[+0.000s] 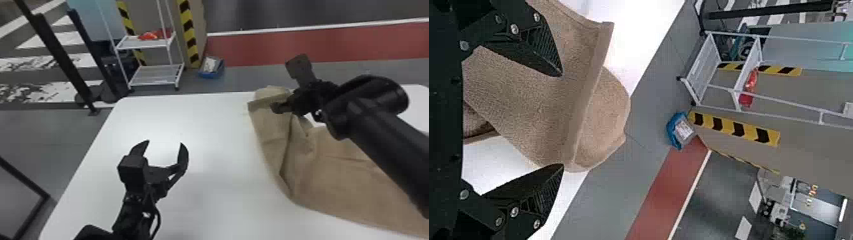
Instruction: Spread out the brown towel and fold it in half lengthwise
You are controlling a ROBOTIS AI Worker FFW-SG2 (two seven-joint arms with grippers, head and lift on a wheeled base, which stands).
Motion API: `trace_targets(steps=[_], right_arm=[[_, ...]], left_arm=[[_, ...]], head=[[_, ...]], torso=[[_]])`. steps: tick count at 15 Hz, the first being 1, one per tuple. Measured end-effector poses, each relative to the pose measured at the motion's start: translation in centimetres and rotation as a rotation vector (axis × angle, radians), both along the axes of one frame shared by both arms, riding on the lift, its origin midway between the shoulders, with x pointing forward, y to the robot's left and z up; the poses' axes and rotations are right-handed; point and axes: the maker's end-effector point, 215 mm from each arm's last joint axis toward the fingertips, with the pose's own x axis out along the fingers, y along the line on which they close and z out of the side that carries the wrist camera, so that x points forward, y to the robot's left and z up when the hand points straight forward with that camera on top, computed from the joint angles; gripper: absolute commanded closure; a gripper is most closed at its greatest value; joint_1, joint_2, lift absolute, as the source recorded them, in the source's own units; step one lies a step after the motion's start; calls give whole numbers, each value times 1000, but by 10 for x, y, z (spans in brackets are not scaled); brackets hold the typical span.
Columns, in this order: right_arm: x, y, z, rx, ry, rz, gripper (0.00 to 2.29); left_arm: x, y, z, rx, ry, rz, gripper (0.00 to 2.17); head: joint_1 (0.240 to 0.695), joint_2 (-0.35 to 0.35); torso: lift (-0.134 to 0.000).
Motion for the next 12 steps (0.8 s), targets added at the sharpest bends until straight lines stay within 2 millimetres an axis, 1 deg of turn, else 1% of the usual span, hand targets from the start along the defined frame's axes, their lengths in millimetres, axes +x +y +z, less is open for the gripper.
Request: trace_targets(steps=[2,3,4,8,11,12], right_arm=[[-3,-5,-5,-13,38,-7,289],[-5,-10,-8,-20,63,-12,319],[-7,-12,-11,-23,86,-11,400],[-13,-13,-16,-23,138,11,421],[-23,-15,-23,-32,193,24,475],[-26,-17,-27,-38,210,25,532]], left_arm=[[-1,-4,0,-1,-1,-5,87],[-1,-5,0,0,-1,-6,87],[-2,-6,1,1,-2,-6,87],[-3,-9,1,2,-1,-10,87],[-3,-13,1,-2,-1,-15,87],[-3,-13,2,-2,-1,-15,87]], head=[[695,183],[695,178],[695,175],[695,173],[695,169],[695,168]], torso=[[-125],[-125],[-125],[-125],[-125],[-125]])
